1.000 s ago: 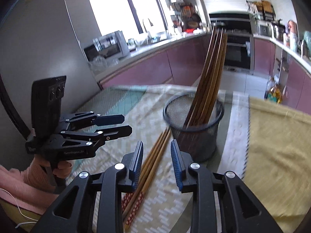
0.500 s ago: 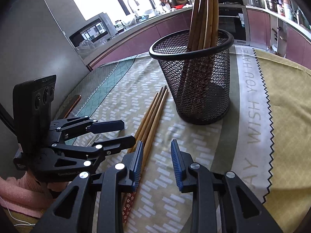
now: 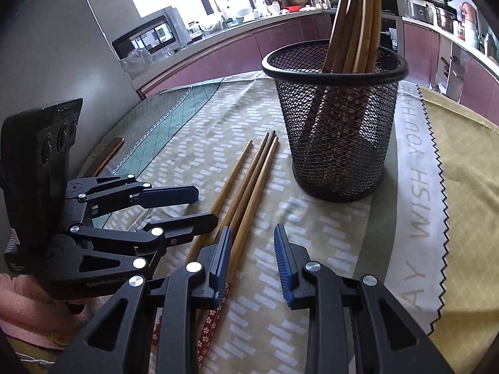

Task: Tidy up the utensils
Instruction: 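Close the right gripper on another pair of wooden chopsticks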

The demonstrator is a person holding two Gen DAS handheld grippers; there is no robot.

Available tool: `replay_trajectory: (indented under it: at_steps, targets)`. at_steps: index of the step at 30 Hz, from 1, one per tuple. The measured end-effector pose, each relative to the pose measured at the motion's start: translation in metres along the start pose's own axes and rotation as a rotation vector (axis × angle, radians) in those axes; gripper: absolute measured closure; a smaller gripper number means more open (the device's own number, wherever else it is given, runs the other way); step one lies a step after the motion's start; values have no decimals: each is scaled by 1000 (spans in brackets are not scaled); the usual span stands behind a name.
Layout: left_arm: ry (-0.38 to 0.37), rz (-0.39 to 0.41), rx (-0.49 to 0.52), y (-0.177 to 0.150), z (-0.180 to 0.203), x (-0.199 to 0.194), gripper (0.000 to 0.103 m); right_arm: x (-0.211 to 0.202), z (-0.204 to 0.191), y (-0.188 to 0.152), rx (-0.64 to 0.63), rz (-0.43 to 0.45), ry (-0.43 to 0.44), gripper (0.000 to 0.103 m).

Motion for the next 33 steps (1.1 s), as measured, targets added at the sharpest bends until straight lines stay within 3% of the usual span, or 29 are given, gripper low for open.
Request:
replay_trajectory:
  at_steps: [13,26,33]
  targets:
    - [16,3,-1,-2,-1,-1,71,9,-8,5,-48,-2,-71,76]
    - [10,11,-23,1,-9,-1,84,18,-9,14,-35,3,-118,87]
    - [16,17,-45,2,-14,-2,91,18,-1,13,25,-1,-89,95]
Point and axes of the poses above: each gripper's, at about its wrist camera, not at the fingertips, and x roughly the way its jaws point, z to its right, y to its top, the point moved 3 cm from there along x, roughly the way its jaws point, and after that the axes turned 12 degrees about -y, right-handed, at the moved point
